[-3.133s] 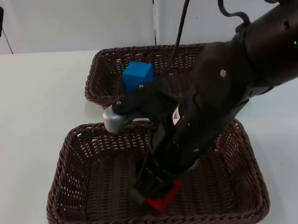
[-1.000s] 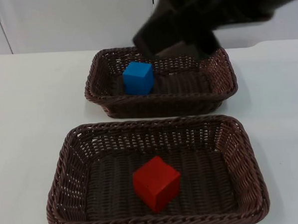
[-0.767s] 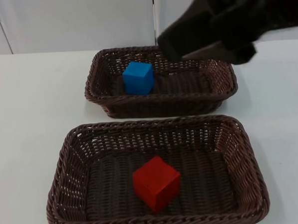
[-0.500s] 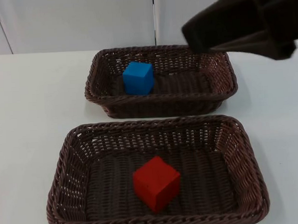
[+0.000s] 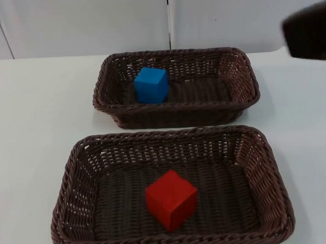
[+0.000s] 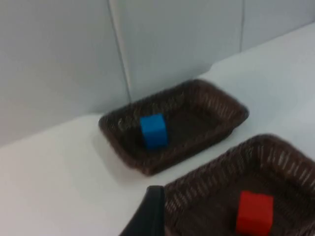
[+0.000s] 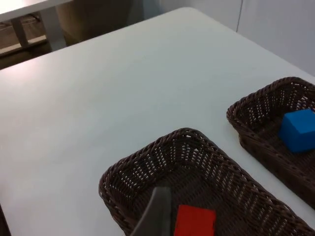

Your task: Pick up one cube with the left hand and place it into the upper basket. Pick up one cube with the right hand and place it into the lower basket.

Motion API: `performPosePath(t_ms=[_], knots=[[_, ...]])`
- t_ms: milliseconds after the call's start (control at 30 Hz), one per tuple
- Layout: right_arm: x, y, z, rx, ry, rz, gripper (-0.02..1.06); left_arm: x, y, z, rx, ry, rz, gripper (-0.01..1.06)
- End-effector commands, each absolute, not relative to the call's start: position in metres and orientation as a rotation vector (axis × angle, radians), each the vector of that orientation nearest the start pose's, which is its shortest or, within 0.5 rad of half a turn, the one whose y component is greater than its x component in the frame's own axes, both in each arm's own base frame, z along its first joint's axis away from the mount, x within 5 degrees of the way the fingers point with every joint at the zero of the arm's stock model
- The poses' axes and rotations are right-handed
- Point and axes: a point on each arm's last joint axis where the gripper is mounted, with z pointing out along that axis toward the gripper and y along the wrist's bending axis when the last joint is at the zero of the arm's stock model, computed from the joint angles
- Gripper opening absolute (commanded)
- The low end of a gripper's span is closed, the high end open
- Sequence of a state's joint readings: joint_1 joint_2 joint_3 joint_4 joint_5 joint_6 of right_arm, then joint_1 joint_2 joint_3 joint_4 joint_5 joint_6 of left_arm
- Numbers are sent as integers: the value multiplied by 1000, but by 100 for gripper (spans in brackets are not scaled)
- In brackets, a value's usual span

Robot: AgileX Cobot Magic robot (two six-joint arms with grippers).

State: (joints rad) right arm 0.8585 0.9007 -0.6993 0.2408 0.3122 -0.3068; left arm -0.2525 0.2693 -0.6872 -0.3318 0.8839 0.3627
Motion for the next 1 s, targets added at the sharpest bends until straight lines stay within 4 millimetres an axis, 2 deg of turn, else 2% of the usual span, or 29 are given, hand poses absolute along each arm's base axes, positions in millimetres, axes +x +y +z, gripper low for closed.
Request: performPosePath(t_ms=[0,333,533,700,867,967], knots=[[112,140,325,-943,1764,581,78,23,-27,336,512,1877,-303,89],[83,106,327,-926,1667,583,78,7,-21,327,473,1850,-296,89],[67,88,324,-884,1630,617,78,1,-15,308,389,1870,-297,89],[54,74,322,-889,1617,623,78,-9,-8,305,326,1830,-262,89],[43,62,322,-906,1604,618,78,-11,-4,298,303,1898,-237,89],[36,55,321,-916,1608,622,78,-7,-5,286,291,1967,-244,89]])
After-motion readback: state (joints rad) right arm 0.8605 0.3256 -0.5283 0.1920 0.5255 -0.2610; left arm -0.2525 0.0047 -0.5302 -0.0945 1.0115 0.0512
